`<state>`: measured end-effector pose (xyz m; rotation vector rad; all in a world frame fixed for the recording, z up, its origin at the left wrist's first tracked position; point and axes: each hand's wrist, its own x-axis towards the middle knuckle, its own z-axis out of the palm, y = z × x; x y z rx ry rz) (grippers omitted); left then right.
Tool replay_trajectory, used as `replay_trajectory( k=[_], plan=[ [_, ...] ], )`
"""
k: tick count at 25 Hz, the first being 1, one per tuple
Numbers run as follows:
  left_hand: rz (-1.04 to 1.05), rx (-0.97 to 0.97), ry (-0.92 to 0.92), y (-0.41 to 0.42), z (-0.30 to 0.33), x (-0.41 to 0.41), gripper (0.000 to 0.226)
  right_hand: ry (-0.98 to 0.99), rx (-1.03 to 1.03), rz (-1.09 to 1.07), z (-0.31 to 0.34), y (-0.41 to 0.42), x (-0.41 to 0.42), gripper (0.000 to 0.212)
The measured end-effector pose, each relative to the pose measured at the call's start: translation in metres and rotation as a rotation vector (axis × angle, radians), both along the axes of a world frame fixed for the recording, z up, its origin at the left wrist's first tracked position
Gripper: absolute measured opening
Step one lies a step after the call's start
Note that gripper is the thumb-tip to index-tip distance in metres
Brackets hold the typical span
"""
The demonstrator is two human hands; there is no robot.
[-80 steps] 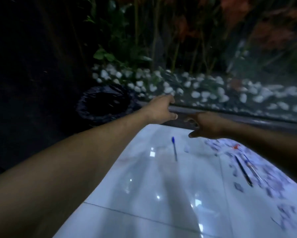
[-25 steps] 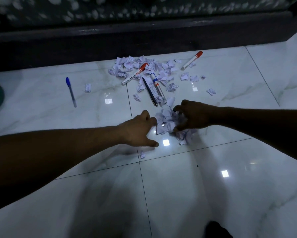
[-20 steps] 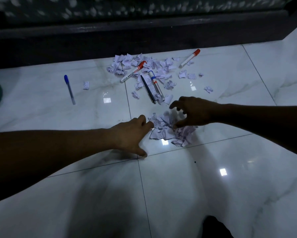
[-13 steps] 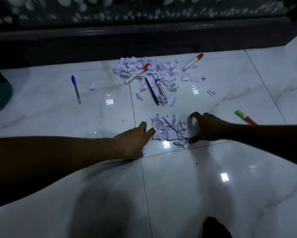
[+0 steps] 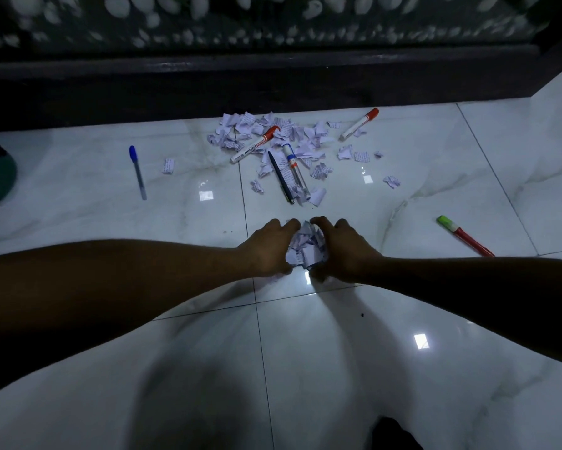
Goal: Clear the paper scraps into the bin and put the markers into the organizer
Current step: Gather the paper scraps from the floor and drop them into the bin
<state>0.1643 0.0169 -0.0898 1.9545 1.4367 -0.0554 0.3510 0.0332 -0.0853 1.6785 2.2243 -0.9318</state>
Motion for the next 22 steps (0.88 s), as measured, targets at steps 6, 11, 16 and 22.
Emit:
replay_trajectory(
  k=[6, 11, 16, 22],
  plan=[
    [0.095, -0.009, -0.108, 0.004, -0.002, 0.003, 0.053, 0.081, 0.078, 0.003, -0.005, 0.003, -0.026, 0.058],
    [0.162, 0.037, -0.130, 0.018, 0.018, -0.020, 0.030, 0.200, 0.125, 0.009, 0.016, 0.018, -0.045, 0.043],
    [0.225, 0.167, -0.165, 0.032, 0.058, -0.057, 0.024, 0.227, 0.172, 0.064, 0.066, 0.045, -0.084, 0.030],
    [0.403, 0.387, -0.265, 0.046, 0.133, -0.141, 0.019, 0.268, 0.328, 0.232, 0.148, 0.085, -0.172, 0.027]
  ],
)
